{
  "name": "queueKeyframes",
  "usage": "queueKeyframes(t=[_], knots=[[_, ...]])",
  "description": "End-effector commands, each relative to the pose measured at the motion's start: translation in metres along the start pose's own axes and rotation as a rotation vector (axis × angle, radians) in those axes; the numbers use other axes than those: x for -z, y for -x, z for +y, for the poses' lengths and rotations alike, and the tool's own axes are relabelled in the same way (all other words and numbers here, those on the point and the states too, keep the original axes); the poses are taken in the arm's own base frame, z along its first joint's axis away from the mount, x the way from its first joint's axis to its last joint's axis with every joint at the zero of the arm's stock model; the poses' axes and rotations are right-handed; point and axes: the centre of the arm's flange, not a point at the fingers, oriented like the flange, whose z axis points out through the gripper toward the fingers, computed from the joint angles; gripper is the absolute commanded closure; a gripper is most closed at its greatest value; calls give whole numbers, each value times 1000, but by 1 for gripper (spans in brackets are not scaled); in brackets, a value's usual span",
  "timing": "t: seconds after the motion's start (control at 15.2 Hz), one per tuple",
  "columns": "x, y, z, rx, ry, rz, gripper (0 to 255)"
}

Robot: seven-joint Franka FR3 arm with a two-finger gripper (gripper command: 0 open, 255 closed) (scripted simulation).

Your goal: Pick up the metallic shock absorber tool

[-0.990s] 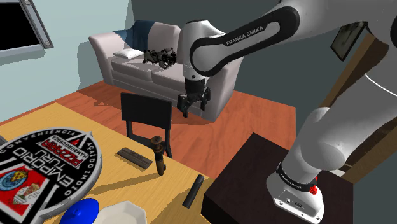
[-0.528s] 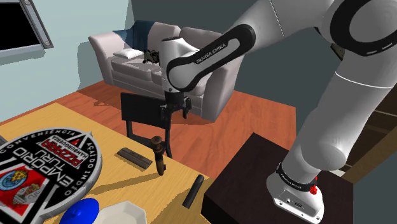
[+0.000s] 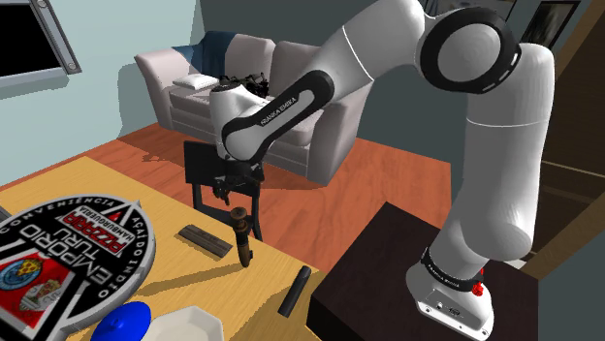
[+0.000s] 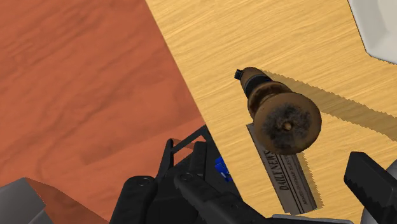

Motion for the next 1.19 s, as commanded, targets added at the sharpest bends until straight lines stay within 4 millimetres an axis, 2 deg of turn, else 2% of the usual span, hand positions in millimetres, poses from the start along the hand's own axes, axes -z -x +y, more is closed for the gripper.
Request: queueKeyframes(t=[0.0, 0.07, 0.53, 0.66, 0.73, 1.12], knots=[[-15, -14, -18, -7, 3, 5, 0], [-16, -15, -19, -8, 3, 5, 0], [-56, -16, -19, -8, 3, 5, 0], [-56, -16, -19, -8, 3, 5, 0], [-56, -16, -20, -8, 3, 5, 255], [-56, -16, -20, -8, 3, 5, 255]])
